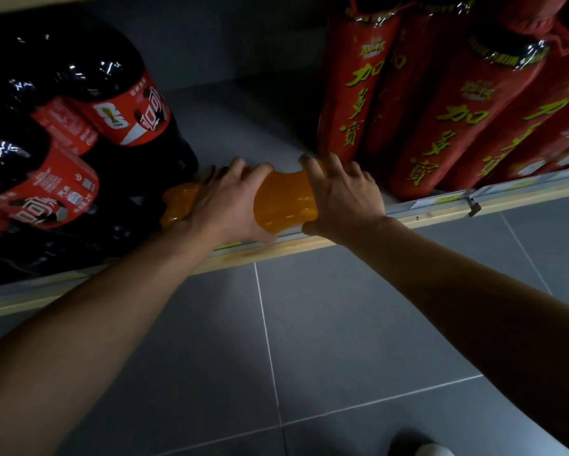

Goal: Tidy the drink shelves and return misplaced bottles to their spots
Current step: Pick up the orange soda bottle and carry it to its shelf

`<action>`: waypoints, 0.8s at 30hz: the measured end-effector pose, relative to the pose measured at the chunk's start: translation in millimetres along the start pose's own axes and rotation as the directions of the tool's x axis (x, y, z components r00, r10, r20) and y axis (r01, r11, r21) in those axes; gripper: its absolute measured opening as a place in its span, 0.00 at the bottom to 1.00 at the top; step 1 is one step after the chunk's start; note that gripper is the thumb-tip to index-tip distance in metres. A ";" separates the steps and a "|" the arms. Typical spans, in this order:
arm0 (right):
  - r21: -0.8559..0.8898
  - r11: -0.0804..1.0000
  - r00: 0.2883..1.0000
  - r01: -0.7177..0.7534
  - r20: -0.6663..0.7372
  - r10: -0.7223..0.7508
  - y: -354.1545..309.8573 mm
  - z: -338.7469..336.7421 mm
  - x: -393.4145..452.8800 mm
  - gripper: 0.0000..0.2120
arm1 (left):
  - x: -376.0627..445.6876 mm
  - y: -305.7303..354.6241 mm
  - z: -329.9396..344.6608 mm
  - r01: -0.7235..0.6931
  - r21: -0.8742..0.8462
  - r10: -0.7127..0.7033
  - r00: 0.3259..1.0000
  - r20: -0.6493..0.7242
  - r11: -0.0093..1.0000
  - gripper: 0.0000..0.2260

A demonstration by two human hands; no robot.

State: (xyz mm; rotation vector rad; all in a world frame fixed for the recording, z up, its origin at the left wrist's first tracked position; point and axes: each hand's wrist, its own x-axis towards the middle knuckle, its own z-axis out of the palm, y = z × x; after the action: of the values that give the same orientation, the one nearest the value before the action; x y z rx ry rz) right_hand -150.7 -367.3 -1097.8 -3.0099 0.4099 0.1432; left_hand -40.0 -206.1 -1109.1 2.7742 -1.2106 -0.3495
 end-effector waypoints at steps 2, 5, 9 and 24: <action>-0.001 1.000 1.000 0.009 -0.022 -0.009 1.5 4.4 0.7 0.49 | 0.4 -1.5 2.0 -0.003 0.004 0.003 1.000 -0.012 1.000 0.50; -0.007 1.000 0.998 0.022 -0.053 -0.023 4.2 7.5 0.9 0.47 | 1.5 -3.1 3.8 -0.020 0.001 0.020 1.000 -0.006 1.000 0.52; 0.028 0.999 0.996 0.040 -0.087 -0.037 5.4 7.1 -1.6 0.47 | 0.2 -3.7 0.3 -0.028 0.020 0.028 0.999 -0.015 0.999 0.53; 0.968 0.250 0.899 0.019 -0.126 0.420 13.9 -17.7 -42.3 0.60 | -24.1 27.8 -16.4 -0.011 -0.289 -0.097 0.930 -0.354 0.957 0.50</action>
State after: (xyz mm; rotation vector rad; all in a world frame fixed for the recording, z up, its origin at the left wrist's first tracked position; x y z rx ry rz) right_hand -193.7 -371.6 -1077.0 -1.6721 0.6251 -0.5079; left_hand -71.6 -207.5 -1084.2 2.4713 -0.9270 -0.0025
